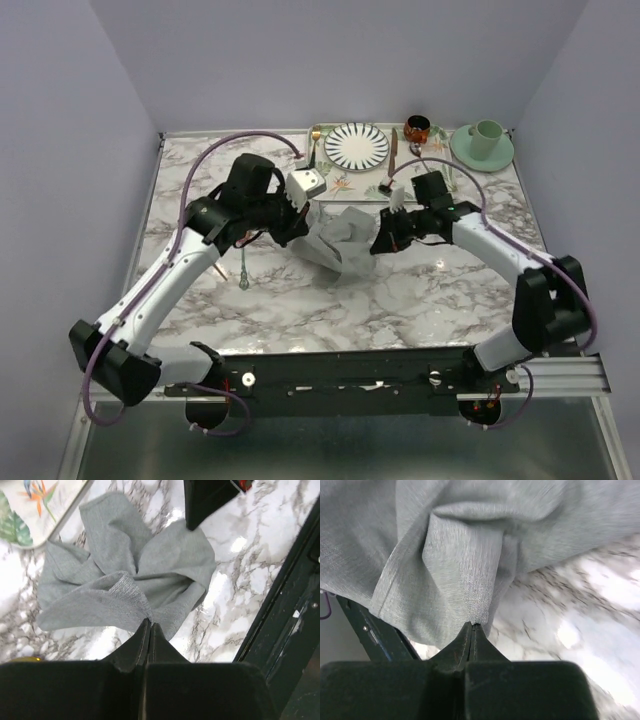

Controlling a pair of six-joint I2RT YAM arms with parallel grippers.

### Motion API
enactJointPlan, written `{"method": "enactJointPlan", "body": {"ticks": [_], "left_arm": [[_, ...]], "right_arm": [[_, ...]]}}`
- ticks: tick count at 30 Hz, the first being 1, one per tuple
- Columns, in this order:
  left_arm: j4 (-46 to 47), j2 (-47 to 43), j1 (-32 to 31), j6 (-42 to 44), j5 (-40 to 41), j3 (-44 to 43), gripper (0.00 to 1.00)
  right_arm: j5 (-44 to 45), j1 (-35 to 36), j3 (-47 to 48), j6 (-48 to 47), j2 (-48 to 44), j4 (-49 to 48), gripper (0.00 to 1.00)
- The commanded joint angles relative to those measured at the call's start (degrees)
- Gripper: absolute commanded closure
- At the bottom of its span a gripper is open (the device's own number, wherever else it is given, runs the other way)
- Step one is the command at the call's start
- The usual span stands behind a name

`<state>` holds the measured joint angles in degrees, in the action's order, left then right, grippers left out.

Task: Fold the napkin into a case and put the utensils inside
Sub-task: Pick up the crumpled napkin from the center of the board.

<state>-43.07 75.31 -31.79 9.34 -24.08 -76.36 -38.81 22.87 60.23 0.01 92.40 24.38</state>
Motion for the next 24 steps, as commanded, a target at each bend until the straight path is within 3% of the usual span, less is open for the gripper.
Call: {"method": "enactJointPlan", "body": {"ticks": [1,5,9,13,14,15,17,18,19,22,23,24], "left_arm": [[-5.5,-10.6,-0.4,10.3,-6.8,1.5,1.0],[-9.3,-17.0,-8.2,16.0,-6.8,7.4,1.0],[-10.6,-19.7,-17.7,20.9,-3.9,22.7,1.0],[-12.4,-20.4,-20.0,28.8,-2.5,30.2,0.99],[-12.5,-20.5,-20.9,29.5,0.6,31.0,0.89],[-12.4,-20.5,-21.6,29.4,1.9,31.4,0.67],[-11.7,-19.9,-21.4,27.3,5.5,30.5,0.45],[-11.7,-19.4,-20.3,26.1,4.8,29.0,0.32],[-11.8,-18.3,-13.5,25.6,2.9,27.9,0.3],[-11.0,-12.6,2.5,24.1,-8.2,22.1,0.27],[-10.5,-10.3,11.2,23.4,-10.0,20.3,0.27],[-10.2,-7.9,14.2,22.7,-12.5,17.2,0.27]], "right_arm": [[2.2,-6.5,-1.0,-5.4,-12.3,9.2,0.99],[7.4,-7.8,-3.7,-12.9,-17.5,15.2,0.99],[12.2,-7.8,-4.9,-18.9,-15.4,22.6,0.99],[16.7,-7.8,-4.4,-27.2,-14.5,29.0,0.99],[17.2,-7.8,-4.3,-30.7,-14.7,30.2,0.99],[17.2,-7.8,-4.1,-32.0,-14.6,32.7,0.96],[16.9,-7.8,-2.7,-32.8,-13.8,34.7,0.65],[15.4,-7.8,-2.0,-32.4,-13.7,35.2,0.31],[14.6,-7.8,-1.3,-31.8,-13.7,34.8,0.23],[11.0,-7.8,3.0,-26.1,-12.3,29.5,0.19],[10.6,-7.8,4.5,-22.4,-9.8,27.8,0.19],[9.3,-7.8,8.1,-20.5,-8.4,24.9,0.19]]}}
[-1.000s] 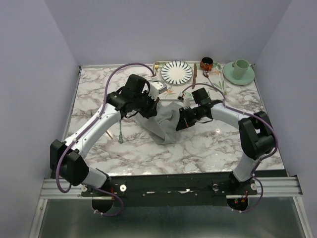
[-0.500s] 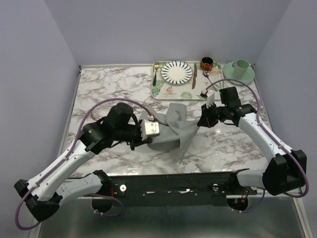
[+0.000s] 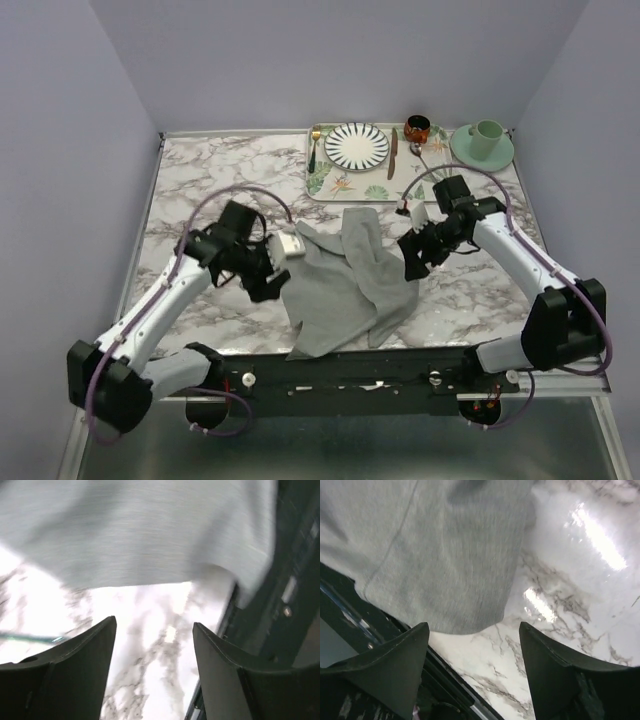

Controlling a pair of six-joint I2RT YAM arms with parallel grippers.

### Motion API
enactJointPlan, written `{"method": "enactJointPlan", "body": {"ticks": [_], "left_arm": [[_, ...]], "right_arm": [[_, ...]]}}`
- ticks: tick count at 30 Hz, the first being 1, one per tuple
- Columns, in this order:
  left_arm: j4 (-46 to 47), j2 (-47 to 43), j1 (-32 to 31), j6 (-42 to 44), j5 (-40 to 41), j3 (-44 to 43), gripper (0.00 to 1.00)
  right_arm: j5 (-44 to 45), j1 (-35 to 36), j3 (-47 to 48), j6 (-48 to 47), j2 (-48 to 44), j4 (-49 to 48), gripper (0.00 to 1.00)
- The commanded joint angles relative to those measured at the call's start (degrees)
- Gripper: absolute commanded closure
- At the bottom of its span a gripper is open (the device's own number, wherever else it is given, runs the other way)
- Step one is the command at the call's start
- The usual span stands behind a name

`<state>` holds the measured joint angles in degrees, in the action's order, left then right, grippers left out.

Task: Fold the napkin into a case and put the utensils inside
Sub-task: Pick up the crumpled napkin from the center of the board.

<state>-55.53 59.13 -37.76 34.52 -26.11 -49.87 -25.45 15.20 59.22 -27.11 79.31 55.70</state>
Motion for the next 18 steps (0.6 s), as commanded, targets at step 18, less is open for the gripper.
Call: {"method": "enactJointPlan", "body": {"ticks": [18], "left_arm": [[28.7,36.8,21.8,-29.8,-3.5,-23.3,0.25]], "right_arm": [[11.7,10.7,42.4,30.5,40.1,-17.8,0.32]]}}
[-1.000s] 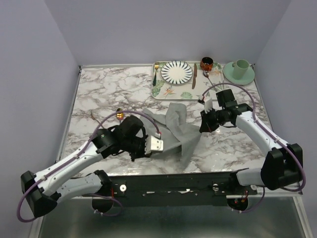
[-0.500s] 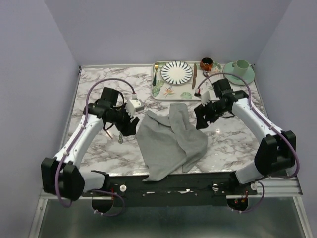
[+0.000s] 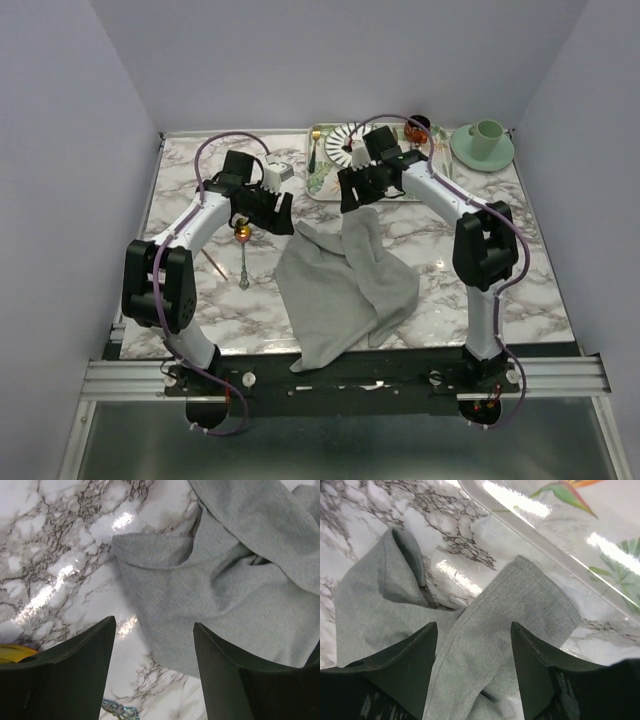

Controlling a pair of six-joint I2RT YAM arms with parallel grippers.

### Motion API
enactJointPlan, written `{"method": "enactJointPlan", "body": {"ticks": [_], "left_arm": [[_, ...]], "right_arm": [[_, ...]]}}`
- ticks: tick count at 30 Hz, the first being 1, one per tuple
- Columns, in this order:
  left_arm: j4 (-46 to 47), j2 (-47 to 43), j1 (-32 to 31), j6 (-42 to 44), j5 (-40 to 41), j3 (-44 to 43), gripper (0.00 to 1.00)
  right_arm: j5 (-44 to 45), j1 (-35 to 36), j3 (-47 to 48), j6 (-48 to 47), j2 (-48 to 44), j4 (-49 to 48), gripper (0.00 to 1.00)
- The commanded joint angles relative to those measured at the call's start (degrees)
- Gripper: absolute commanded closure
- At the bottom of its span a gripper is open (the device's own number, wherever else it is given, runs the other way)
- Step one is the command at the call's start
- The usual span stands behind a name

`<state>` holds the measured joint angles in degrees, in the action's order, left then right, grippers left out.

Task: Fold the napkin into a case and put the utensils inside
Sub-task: Pick up the crumpled napkin from the center of the board.

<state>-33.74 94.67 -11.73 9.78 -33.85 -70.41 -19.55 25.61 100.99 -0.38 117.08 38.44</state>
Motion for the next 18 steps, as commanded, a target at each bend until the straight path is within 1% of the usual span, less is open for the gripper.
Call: {"method": "enactJointPlan", "body": {"ticks": [1,2,3,5,6,7,9,11,12,14,15,18], "left_arm": [[8.4,2.9,-5.6,-6.3,5.6,-3.4,0.25],[9.2,3.9,-8.1,-7.3,7.5,-4.1,0.25],[10.1,5.1,-9.2,-8.2,10.3,-5.9,0.25],[12.6,8.8,-11.1,-11.6,12.7,-7.7,0.25],[13.3,10.2,-13.0,-12.8,14.1,-10.1,0.25],[13.7,13.1,-14.2,-13.9,17.7,-11.6,0.25],[13.0,16.3,-17.3,-15.5,20.1,-16.7,0.26],[12.4,20.5,-19.0,-16.1,23.6,-19.7,0.26],[12.2,21.8,-19.8,-16.5,24.2,-22.4,0.27],[11.8,25.4,-21.2,-17.4,26.4,-24.8,0.29],[11.4,26.6,-21.6,-17.9,26.7,-27.5,0.32],[9.0,31.2,-22.5,-18.1,28.3,-32.3,0.37]], "right_arm": [[6.0,0.1,-0.3,3.7,1.8,-0.3,0.32],[6.0,0.0,-1.2,3.7,-0.2,0.1,0.32],[5.7,-1.3,-4.1,3.7,-1.4,0.1,0.32],[3.6,-3.4,-7.2,3.8,-5.0,0.1,0.32],[2.9,-6.0,-10.7,3.9,-8.6,0.1,0.31],[1.6,-7.4,-12.2,3.8,-10.3,0.1,0.31],[0.7,-11.5,-15.3,2.9,-14.2,0.3,0.31],[-0.2,-13.6,-18.7,2.0,-16.0,0.8,0.3],[-0.3,-15.1,-19.6,1.2,-16.5,1.3,0.3],[-1.2,-16.4,-22.2,1.0,-17.9,1.5,0.3],[-1.7,-17.3,-23.0,0.8,-18.4,1.6,0.3],[-3.3,-18.0,-25.1,0.9,-19.6,1.3,0.3]]}}
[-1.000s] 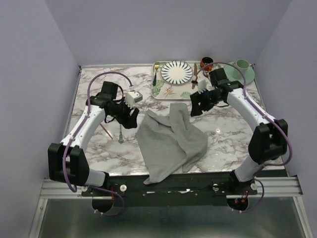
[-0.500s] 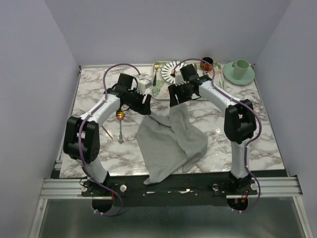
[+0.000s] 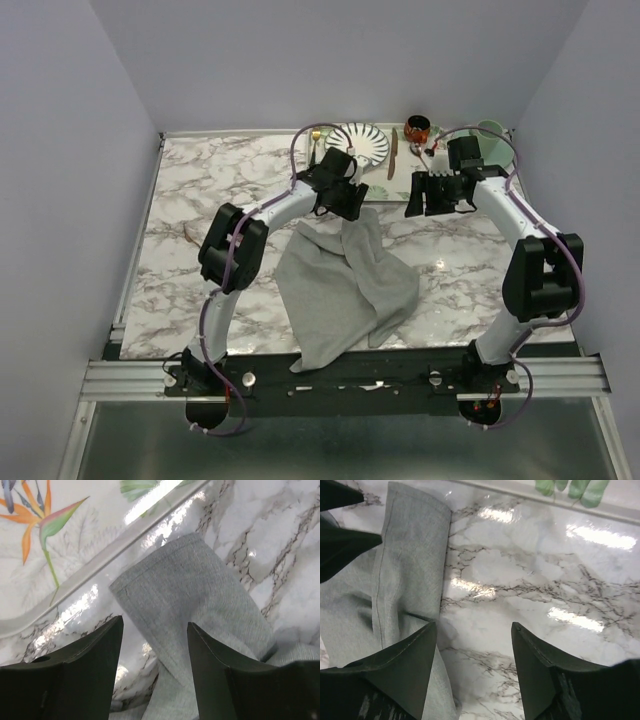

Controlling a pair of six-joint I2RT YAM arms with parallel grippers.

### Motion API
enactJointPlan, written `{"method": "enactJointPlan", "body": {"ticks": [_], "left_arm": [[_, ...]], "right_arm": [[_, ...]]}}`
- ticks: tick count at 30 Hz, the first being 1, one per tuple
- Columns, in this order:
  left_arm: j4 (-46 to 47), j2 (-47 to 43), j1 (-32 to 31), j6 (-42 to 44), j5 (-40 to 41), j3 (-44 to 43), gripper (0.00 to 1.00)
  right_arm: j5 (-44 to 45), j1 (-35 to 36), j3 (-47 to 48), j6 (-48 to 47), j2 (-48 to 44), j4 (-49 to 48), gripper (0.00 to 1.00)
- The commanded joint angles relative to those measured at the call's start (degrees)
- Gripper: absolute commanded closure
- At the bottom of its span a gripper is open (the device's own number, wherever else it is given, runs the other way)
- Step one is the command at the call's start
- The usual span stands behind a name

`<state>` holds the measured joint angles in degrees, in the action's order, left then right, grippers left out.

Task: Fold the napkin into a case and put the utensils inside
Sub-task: Pick up the crumpled napkin from the center of the board.

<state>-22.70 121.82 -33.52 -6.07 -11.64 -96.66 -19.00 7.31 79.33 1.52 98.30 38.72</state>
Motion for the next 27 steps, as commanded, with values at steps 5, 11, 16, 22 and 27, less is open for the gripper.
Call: {"method": "enactJointPlan", "body": {"ticks": [5,11,16,22,27], "left_arm": [[-3.7,8.3,-2.1,-1.8,10.0,-9.9,0.42],[-5.5,11.4,-2.9,-1.6,15.2,-12.6,0.45],[-6.7,13.7,-2.9,-1.8,16.3,-13.3,0.49],[-10.3,17.5,-3.5,-0.6,14.6,-17.3,0.5],[-12.4,19.0,-6.1,3.9,11.7,-19.1,0.69]], "right_arm": [[-5.7,0.1,-4.5,-1.0,-2.2,1.0,0.3],[-6.7,-1.0,-5.6,-2.9,-3.7,1.4,0.29],[-7.5,-1.9,-6.6,-3.3,-4.4,1.5,0.29],[-8.1,-2.7,-6.8,-3.5,-4.9,2.1,0.28],[-9.6,-3.6,-6.6,-3.5,-5.4,2.8,0.27]]}}
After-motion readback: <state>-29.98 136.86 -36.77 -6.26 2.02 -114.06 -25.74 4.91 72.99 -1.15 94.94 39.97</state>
